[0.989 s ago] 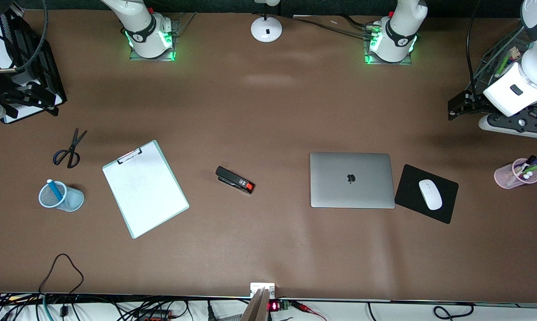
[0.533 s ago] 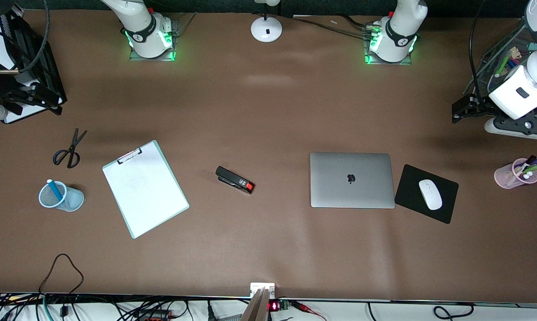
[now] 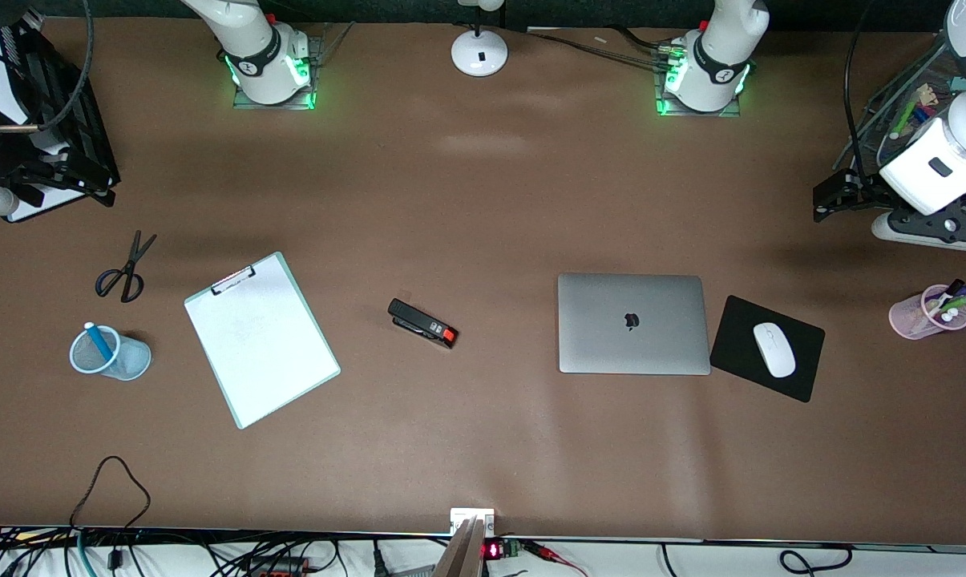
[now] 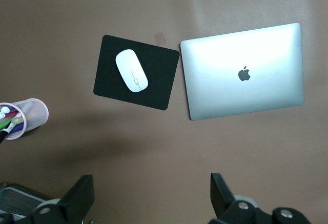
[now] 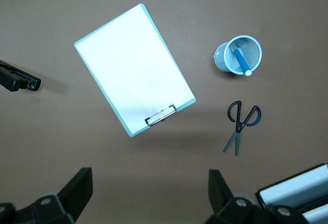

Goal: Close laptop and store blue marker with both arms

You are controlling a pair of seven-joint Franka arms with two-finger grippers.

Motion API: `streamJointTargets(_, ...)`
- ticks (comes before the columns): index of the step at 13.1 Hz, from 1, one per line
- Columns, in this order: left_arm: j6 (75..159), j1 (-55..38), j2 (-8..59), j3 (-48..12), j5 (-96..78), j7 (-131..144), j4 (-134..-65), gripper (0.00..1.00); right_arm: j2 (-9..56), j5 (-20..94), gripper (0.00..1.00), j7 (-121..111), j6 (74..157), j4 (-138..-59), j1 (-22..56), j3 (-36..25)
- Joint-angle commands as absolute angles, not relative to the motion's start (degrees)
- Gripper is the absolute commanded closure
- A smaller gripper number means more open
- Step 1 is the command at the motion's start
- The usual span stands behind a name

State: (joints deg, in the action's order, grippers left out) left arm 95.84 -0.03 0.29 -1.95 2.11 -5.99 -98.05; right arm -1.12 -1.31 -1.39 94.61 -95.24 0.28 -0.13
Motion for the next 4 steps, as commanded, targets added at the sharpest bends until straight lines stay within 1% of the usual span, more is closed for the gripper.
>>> streamJointTargets(1,95.71,0.18,0.79,-1.84,1.93,-7.21,-97.03,0.00,-2.02,-0.53,0.00,-0.35,94.04,-95.54,0.44,0.18)
streamJointTargets(4,95.71,0.18,0.79,-1.76,1.93,-7.12,-97.03,0.00,-2.02,-0.53,0.00,-0.35,94.04,-95.28,0.62,0.18)
